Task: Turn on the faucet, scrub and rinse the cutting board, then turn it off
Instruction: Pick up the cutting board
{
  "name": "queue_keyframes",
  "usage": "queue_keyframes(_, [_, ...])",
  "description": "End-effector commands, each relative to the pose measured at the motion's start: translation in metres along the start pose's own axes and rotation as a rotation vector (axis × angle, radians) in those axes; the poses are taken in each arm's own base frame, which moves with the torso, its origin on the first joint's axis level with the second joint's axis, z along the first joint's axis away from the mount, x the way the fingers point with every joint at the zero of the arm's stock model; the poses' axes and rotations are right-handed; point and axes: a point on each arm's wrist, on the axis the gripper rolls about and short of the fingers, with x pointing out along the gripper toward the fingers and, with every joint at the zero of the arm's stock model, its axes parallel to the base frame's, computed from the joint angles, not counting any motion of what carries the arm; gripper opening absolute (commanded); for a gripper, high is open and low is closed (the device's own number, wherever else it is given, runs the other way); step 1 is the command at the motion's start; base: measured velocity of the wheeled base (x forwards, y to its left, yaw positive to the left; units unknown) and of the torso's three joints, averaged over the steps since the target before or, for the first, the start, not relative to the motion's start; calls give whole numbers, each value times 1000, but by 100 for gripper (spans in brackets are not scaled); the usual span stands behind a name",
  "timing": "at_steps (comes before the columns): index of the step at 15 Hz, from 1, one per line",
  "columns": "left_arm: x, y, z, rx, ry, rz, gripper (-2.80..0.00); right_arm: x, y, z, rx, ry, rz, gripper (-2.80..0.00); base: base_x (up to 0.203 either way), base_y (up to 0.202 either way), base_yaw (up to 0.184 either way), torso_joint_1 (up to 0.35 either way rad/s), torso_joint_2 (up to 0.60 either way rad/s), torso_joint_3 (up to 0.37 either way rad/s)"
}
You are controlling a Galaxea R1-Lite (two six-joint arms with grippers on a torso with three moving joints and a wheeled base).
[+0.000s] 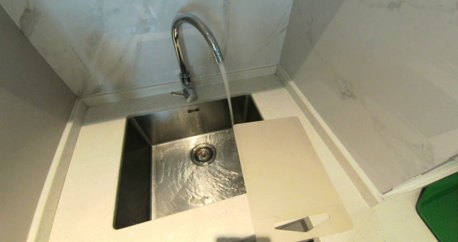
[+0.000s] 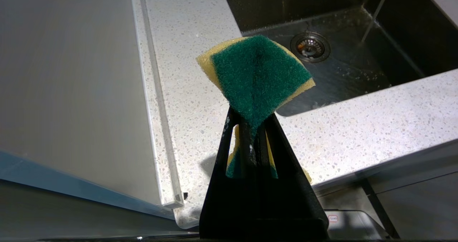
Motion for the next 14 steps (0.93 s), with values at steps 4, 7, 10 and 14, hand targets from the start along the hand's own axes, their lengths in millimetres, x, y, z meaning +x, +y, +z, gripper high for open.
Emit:
queue_keyframes(4, [0,0,0,0,2,0,-280,-9,1,93,-2,-40,56,-280,0,0,0,0,0,0])
queue_keyframes(7, [0,0,0,0,0,0,-280,7,3,150,-15,-5,132,-280,0,0,0,0,0,0])
queue_keyframes(10, [0,0,0,0,2,-1,-280,23,5,201,-54,69,225,-280,0,0,0,0,0,0])
queue_keyframes(14, [0,0,0,0,-1,0,-280,70,6,230,-163,213,291,-280,0,0,0,0,0,0])
